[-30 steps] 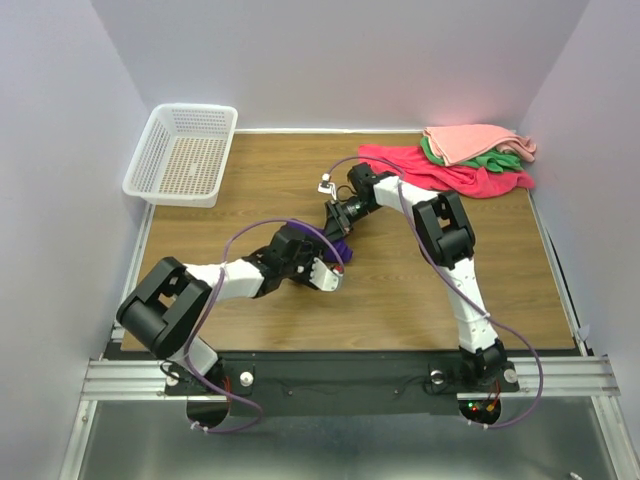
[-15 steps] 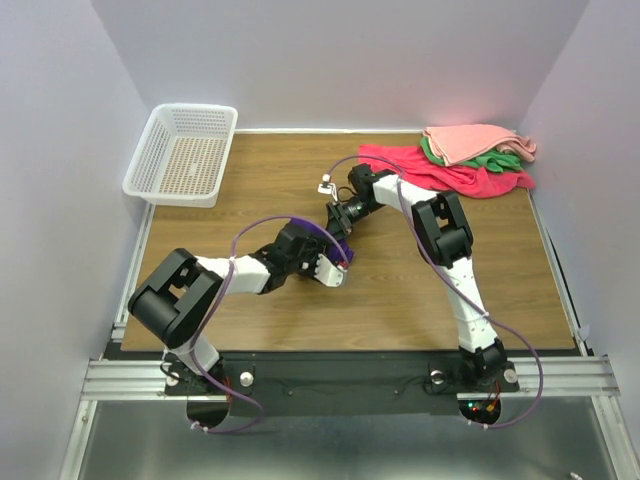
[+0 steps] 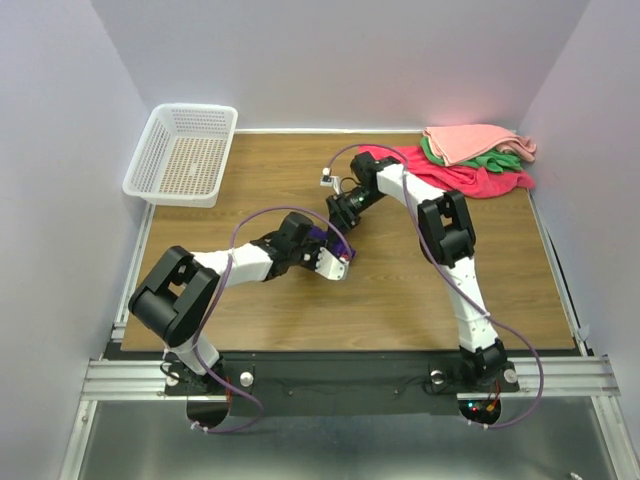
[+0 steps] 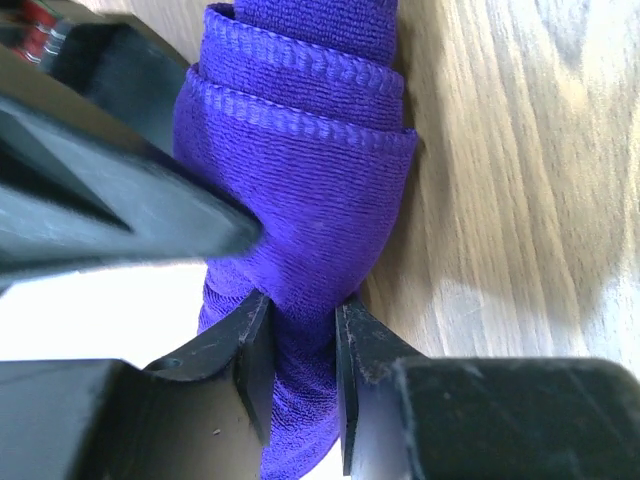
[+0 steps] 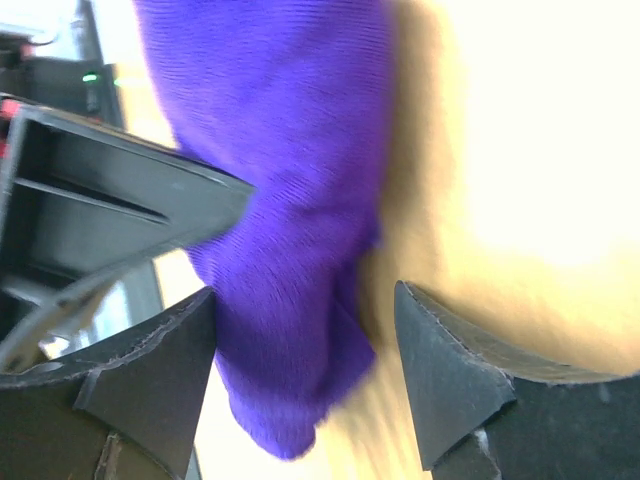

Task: Roll the towels
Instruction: Roll the towel, then place the rolled towel into the container

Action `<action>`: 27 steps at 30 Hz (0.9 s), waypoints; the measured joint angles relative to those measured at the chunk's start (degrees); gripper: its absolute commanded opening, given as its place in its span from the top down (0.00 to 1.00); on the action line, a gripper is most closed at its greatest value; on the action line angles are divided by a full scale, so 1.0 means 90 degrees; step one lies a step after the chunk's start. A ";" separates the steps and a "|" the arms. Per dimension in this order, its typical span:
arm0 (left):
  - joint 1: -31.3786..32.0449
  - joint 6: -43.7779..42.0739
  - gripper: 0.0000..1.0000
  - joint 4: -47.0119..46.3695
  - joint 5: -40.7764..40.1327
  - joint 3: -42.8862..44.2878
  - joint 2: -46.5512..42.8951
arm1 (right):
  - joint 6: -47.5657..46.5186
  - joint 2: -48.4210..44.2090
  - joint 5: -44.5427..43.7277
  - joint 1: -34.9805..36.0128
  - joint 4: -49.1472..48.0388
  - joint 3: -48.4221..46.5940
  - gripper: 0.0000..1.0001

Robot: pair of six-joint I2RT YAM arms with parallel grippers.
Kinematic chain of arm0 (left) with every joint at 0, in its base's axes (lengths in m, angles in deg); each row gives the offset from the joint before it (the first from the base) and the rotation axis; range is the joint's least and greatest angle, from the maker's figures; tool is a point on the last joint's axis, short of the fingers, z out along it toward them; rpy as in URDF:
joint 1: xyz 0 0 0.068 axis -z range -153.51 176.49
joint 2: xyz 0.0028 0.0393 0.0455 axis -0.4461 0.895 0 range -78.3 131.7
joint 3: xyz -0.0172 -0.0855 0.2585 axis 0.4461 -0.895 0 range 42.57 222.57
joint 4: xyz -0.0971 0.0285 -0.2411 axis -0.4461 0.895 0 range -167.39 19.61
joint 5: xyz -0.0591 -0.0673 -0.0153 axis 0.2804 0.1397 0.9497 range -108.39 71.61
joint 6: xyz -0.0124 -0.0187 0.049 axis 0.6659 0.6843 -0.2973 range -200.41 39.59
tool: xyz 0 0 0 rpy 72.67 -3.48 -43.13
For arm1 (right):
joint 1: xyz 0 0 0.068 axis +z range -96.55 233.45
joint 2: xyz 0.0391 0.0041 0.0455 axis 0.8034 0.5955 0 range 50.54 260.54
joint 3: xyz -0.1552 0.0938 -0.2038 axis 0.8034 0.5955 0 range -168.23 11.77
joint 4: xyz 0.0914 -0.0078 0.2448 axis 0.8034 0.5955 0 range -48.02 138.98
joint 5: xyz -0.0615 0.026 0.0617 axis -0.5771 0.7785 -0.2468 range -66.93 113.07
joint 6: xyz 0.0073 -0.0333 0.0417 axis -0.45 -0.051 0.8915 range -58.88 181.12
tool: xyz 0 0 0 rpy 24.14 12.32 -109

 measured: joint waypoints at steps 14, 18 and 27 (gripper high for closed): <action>-0.0010 0.0437 1.00 0.1651 0.0206 0.0816 0.0002 | 0.0228 -0.0002 -0.0753 -0.1207 0.0153 -0.0624 0.00; -0.0104 0.0561 1.00 0.2212 0.0294 0.1069 0.0002 | 0.0294 -0.0036 -0.0809 -0.1477 0.0153 -0.0622 0.00; -0.0663 0.0743 1.00 0.3220 0.0350 0.1583 0.0000 | 0.0328 -0.0495 -0.0848 -0.1515 0.0119 -0.0355 0.00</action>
